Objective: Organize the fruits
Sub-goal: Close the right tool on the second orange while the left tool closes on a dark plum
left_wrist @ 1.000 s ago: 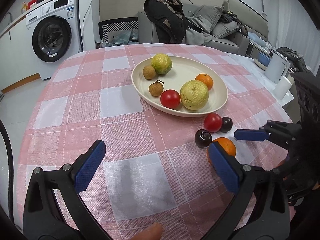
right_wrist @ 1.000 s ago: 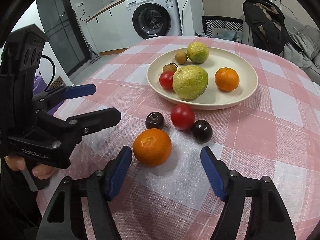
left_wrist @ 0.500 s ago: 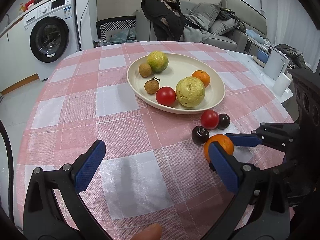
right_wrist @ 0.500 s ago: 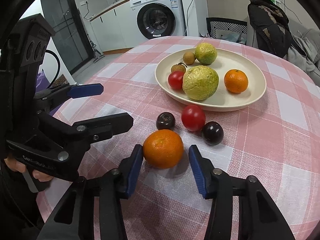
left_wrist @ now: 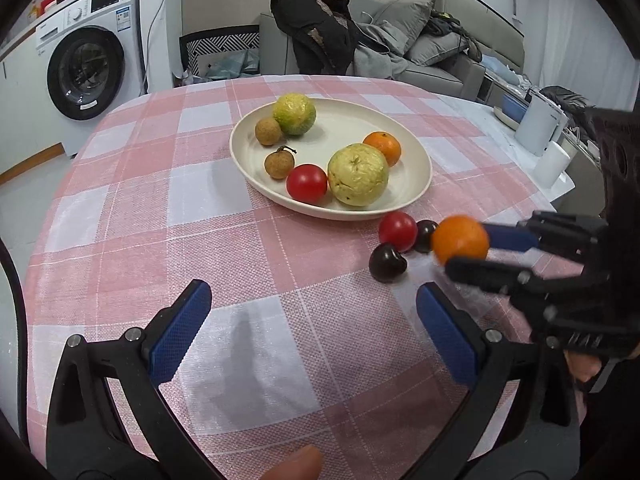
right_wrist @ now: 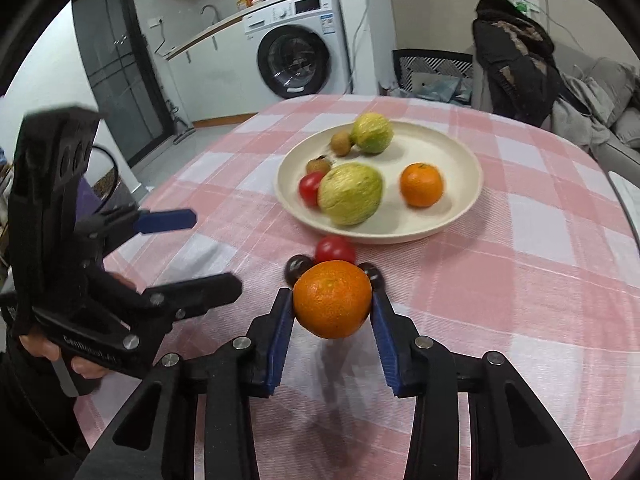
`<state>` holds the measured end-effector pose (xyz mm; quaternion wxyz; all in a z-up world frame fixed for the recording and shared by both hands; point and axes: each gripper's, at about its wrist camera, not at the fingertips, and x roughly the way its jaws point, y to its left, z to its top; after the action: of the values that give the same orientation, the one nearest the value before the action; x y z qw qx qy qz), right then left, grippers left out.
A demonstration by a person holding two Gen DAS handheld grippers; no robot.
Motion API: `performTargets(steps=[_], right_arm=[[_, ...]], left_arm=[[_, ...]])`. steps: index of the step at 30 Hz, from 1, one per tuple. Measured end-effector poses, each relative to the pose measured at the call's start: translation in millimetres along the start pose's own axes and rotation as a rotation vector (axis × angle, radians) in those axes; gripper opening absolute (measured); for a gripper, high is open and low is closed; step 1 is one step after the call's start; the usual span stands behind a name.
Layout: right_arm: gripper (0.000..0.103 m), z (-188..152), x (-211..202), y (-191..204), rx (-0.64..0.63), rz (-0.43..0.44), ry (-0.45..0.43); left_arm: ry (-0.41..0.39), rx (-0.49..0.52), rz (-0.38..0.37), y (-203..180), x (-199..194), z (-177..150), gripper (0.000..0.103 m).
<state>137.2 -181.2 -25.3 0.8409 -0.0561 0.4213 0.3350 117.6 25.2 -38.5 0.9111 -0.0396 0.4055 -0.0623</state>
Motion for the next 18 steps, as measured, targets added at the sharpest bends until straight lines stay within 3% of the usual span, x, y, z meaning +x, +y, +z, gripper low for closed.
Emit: performTargets(steps=[9,18], right_arm=[[0.04,5,-15,-25,0.062,-0.04,-0.037],[0.04,3,-12,-27,0.068,-0.035,-0.025]], left_arm=[[0.031,0.052,0.034,-20,16,2,0.101],[0.055,0.127,-0.009,-40,34,5,0.068]])
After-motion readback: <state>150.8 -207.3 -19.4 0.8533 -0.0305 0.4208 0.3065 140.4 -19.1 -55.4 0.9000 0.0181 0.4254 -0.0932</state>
